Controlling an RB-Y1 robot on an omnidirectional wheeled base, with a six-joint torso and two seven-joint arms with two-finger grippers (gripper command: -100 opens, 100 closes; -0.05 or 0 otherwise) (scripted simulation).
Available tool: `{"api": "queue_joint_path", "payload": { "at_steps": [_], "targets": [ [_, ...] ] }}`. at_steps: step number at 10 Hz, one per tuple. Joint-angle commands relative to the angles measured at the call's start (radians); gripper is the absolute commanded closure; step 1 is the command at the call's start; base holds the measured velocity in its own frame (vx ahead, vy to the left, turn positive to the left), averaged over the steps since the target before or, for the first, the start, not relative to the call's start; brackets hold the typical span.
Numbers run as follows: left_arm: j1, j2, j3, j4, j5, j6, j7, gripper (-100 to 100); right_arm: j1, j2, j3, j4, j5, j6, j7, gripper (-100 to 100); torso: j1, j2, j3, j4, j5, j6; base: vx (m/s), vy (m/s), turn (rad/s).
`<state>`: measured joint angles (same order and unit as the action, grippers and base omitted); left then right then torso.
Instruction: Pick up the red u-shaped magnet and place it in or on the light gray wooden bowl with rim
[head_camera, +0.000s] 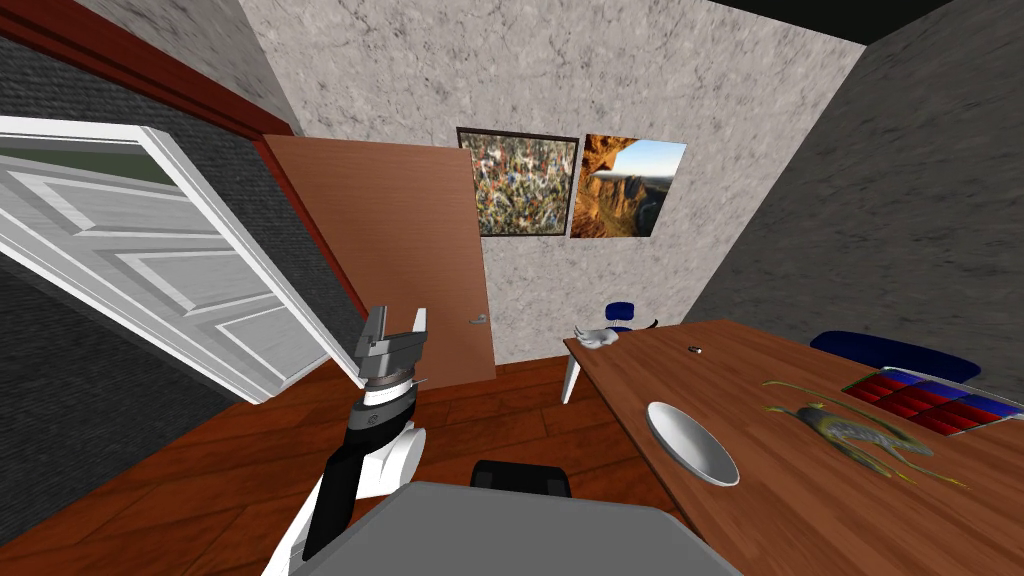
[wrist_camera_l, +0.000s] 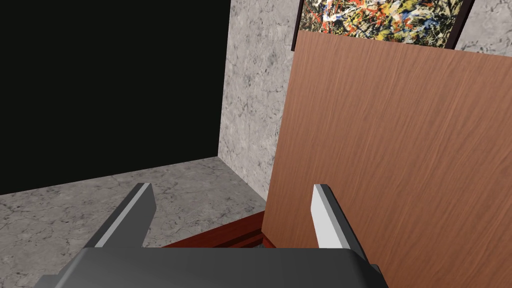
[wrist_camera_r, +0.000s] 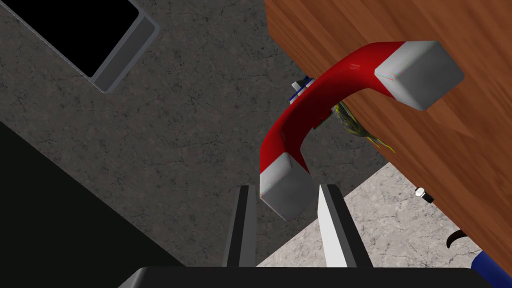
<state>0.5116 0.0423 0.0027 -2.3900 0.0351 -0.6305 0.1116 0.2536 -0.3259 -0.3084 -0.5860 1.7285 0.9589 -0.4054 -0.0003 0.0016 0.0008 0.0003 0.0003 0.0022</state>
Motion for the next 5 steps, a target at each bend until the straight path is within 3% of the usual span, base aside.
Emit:
{"api": "queue_joint_path", "payload": {
  "at_steps": [1, 2, 5],
  "targets": [
    [0.000, 0.000, 0.000, 0.000, 0.000, 0.000, 0.000, 0, 0.000, 0.000, 0.000, 0.000, 0.000, 0.000, 0.000, 0, 0.000, 0.000, 0.000, 0.000, 0.000, 0.000, 0.000, 0.000, 0.000],
    [0.000, 0.000, 0.000, 0.000, 0.000, 0.000, 0.000, 0, -0.011, -0.031, -0.005, -0.010, -0.009, -0.021, 0.018, 100, 0.000, 0.000, 0.000, 0.000, 0.000, 0.000, 0.042, 0.082, -0.005],
    [0.000, 0.000, 0.000, 0.000, 0.000, 0.000, 0.000, 0, -0.034, -0.091, -0.015, -0.029, -0.028, -0.064, 0.054, 100, 0.013, -0.008, -0.004, -0.001, 0.002, -0.002, 0.107, 0.170, 0.003]
  ]
}}
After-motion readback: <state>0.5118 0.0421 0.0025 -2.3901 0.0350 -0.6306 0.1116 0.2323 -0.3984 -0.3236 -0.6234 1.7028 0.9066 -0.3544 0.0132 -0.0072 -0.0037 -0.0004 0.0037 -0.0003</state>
